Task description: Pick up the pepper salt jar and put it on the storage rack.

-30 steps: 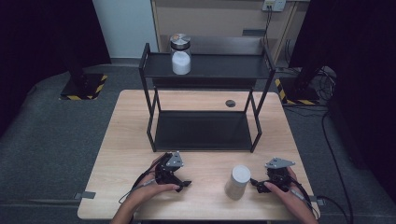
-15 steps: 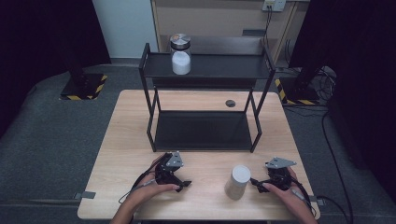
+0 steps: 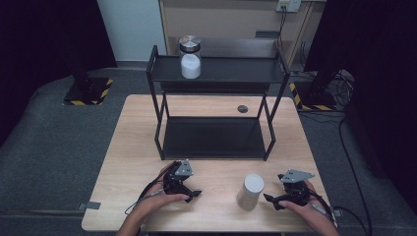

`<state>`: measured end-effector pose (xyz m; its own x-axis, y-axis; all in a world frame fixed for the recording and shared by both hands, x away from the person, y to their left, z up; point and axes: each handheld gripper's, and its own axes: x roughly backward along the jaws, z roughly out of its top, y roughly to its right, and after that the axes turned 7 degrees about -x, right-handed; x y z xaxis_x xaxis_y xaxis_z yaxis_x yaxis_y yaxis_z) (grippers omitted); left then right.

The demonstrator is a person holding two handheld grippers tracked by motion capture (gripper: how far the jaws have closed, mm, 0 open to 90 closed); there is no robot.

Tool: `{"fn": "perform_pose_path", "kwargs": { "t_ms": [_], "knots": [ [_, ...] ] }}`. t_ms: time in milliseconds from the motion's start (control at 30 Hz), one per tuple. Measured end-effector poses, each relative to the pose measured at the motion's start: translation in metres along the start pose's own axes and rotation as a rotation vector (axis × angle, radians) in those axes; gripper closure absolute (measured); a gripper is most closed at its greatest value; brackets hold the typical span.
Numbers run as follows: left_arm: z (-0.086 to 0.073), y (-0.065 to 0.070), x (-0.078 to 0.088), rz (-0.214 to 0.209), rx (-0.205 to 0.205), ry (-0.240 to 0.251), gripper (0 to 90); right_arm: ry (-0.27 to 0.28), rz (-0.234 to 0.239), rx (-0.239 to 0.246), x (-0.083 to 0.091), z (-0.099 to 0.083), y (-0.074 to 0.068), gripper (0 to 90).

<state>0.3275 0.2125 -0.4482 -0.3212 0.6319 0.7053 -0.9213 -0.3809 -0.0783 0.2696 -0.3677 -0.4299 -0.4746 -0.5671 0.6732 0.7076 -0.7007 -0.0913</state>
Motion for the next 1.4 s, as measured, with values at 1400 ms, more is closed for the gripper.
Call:
{"fn": "perform_pose_path", "kwargs": {
  "t_ms": [1400],
  "knots": [
    [-0.0004, 0.0007, 0.0004, 0.003, 0.005, 0.000, 0.0, 0.045, 0.198, 0.091, 0.0063, 0.0039, -0.0003, 5.6]
  ]
}}
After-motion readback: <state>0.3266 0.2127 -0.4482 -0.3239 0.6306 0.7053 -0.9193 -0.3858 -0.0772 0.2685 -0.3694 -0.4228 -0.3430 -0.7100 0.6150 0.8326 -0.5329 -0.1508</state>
